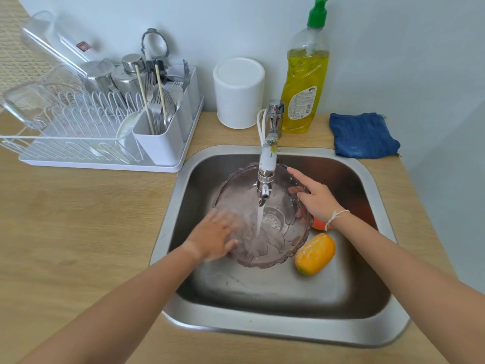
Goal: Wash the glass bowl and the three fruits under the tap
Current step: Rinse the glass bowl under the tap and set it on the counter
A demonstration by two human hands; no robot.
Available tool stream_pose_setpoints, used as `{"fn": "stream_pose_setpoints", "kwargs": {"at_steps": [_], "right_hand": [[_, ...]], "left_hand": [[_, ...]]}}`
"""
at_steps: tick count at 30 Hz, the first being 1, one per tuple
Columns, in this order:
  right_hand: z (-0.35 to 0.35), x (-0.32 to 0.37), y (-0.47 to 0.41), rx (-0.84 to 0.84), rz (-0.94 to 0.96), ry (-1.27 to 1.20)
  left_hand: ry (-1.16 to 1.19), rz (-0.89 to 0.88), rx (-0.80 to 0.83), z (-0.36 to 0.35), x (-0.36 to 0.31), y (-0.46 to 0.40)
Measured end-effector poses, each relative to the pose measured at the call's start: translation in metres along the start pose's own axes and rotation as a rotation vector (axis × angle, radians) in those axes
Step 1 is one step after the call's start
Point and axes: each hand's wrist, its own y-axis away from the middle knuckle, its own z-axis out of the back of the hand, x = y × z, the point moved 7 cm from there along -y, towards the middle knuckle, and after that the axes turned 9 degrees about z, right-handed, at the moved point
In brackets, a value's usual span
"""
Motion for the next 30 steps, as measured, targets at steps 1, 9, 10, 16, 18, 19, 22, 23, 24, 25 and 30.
{"fn": "stream_pose_setpoints", "kwargs": {"at_steps": [1, 9, 10, 16, 18, 19, 22, 23, 24, 25, 30], "right_hand": [[-0.001, 0.0, 0.0, 0.005, 0.004, -0.007], [0.003, 0.005, 0.001, 0.025, 0.031, -0.029], [0.004, 0.005, 0.001, 0.019, 0.037, -0.029], [0.014, 0.0, 0.0, -0.09, 0.047, 0.005], [0.016, -0.002, 0.0, -0.127, 0.058, 0.024], [0.015, -0.003, 0.0, -0.145, 0.062, 0.026], [0.014, -0.004, -0.001, -0.204, 0.077, 0.007], [0.013, -0.004, -0.002, -0.214, 0.081, 0.006], [0.013, -0.003, -0.002, -0.214, 0.088, 0.015], [0.013, -0.002, -0.002, -0.21, 0.094, 0.033], [0.014, -0.005, -0.001, -0.153, 0.089, 0.046]], "left_hand": [[-0.071, 0.031, -0.023, 0.003, 0.01, -0.001], [-0.288, 0.093, -0.144, 0.024, 0.027, -0.011], [-0.279, 0.095, -0.124, 0.023, 0.025, -0.011], [-0.097, 0.071, 0.078, 0.007, -0.006, 0.001], [0.032, 0.053, 0.092, 0.005, -0.019, 0.008], [0.093, 0.034, 0.098, 0.005, -0.028, 0.011], [0.227, -0.04, 0.097, 0.005, -0.055, 0.02], [0.26, -0.058, 0.091, 0.004, -0.062, 0.022], [0.296, -0.069, 0.089, 0.004, -0.067, 0.023], [0.328, -0.076, 0.091, 0.004, -0.069, 0.023], [0.246, -0.06, 0.082, -0.001, -0.041, 0.019]]}}
